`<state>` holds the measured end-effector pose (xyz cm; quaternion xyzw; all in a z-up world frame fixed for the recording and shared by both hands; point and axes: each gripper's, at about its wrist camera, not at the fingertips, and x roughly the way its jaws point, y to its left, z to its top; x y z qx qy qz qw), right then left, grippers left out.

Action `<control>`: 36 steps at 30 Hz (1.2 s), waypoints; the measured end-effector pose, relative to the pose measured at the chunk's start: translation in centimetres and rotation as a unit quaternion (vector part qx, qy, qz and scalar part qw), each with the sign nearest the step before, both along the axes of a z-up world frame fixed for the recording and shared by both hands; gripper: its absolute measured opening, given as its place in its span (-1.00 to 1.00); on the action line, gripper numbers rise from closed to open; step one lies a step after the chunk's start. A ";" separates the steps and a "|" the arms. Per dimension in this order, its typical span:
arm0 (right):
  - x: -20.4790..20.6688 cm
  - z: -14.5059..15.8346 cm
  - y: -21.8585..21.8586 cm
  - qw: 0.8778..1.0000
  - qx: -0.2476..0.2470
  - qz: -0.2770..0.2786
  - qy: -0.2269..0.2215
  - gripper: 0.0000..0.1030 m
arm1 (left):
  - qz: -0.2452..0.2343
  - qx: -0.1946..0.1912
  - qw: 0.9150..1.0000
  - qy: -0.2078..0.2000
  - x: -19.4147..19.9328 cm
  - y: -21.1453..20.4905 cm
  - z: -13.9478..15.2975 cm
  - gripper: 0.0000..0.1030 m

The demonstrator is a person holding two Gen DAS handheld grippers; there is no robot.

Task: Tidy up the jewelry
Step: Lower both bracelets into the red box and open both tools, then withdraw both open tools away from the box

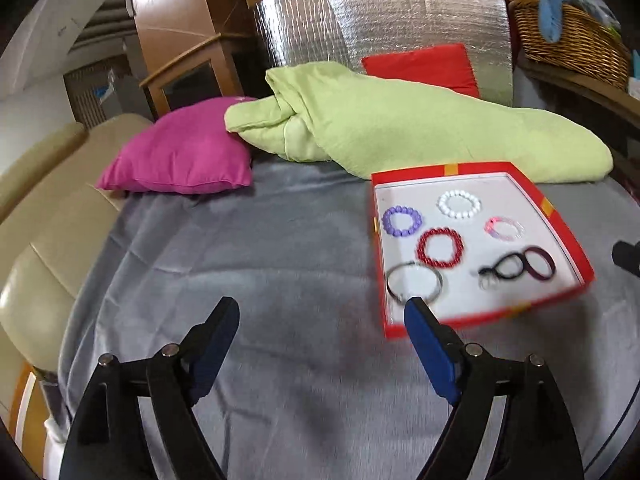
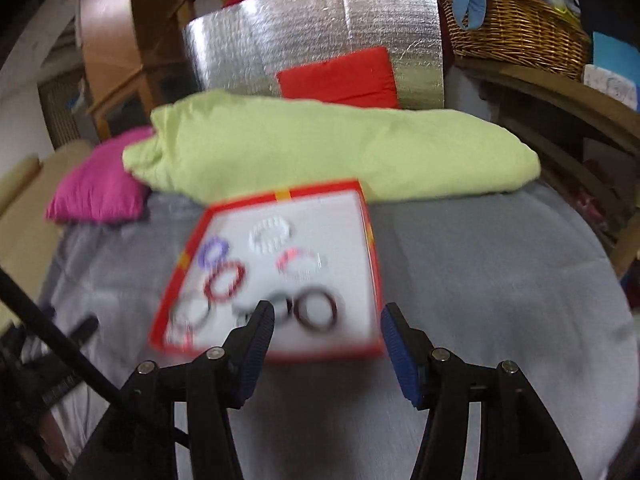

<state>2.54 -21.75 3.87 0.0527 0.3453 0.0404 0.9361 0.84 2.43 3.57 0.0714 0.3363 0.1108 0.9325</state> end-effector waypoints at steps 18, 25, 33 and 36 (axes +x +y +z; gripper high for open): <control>-2.2 -2.3 2.6 0.999 -0.047 0.000 0.027 0.16 | -0.039 -0.022 0.999 0.012 -1.4 -0.2 -0.7 0.66; -2.0 -2.4 2.4 0.999 -0.039 0.004 0.033 0.16 | -0.038 -0.021 0.999 0.016 -0.9 -0.6 -1.3 0.66; -2.4 -2.3 1.2 0.999 -0.033 -0.004 0.032 0.16 | -0.046 -0.021 0.998 0.022 -0.7 -1.3 -1.9 0.66; -2.5 -2.3 0.7 0.999 -0.032 -0.008 0.032 0.16 | -0.048 -0.014 0.998 0.023 -0.7 -1.5 -2.1 0.66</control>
